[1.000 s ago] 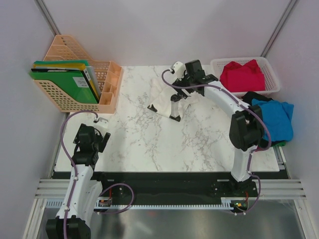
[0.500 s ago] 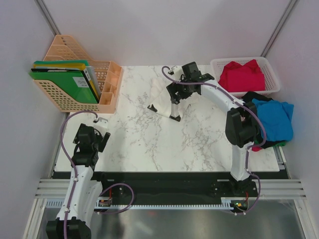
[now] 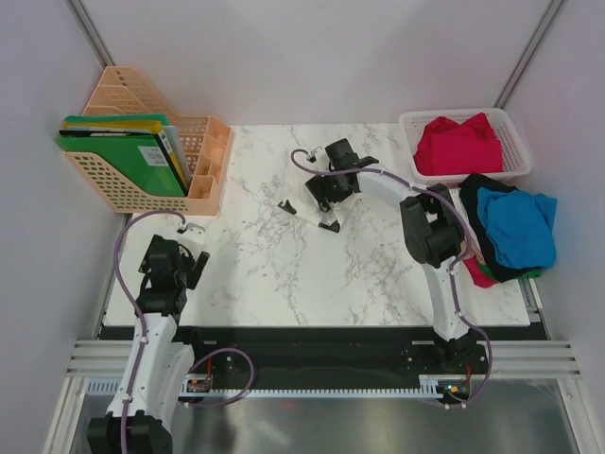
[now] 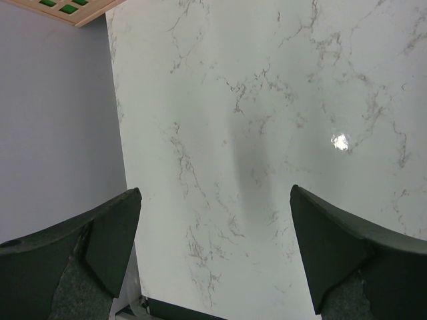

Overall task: Fold and stack the t-shirts
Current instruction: Fold the long partially folded tshirt into a neat square

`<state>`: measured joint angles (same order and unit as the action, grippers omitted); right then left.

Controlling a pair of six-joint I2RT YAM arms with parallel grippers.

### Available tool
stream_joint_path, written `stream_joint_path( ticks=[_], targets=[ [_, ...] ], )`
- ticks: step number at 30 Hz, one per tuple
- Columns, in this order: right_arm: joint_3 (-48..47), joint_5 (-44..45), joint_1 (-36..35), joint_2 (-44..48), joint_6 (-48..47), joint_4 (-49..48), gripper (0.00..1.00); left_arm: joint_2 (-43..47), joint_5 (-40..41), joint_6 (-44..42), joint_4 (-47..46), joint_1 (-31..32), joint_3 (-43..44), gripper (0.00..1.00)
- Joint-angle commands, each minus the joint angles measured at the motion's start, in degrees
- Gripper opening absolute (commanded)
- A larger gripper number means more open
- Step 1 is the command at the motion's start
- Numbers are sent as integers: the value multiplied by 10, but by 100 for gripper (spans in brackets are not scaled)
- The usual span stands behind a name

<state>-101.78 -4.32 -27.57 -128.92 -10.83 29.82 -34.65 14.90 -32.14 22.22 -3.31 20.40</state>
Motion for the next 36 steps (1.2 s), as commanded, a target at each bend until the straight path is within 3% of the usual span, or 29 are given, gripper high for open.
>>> stream_joint_path(
  ticks=[1,8,15,19,26,29,33,36],
  targets=[
    [69,4,-41,38,-23,16,98,-2,-7,12,-16,-2,1,100],
    [249,-39,-96,158,-36,36,98,5,-7,12,-15,-2,0,100],
    [326,-35,-107,237,-37,24,98,2,-9,11,-17,-2,0,100],
    [319,-50,-109,255,-38,34,98,6,-6,11,-17,-3,0,100],
    [161,-107,-111,374,-56,172,98,6,-5,12,-15,-3,-1,100],
    [134,-113,-111,406,-67,187,98,3,-5,12,-17,-2,-1,100],
    [154,-49,-109,401,-106,166,98,3,-5,12,-17,-3,-1,100],
    [183,-30,-87,372,-125,135,91,5,-3,11,-16,-2,0,100]
  ],
)
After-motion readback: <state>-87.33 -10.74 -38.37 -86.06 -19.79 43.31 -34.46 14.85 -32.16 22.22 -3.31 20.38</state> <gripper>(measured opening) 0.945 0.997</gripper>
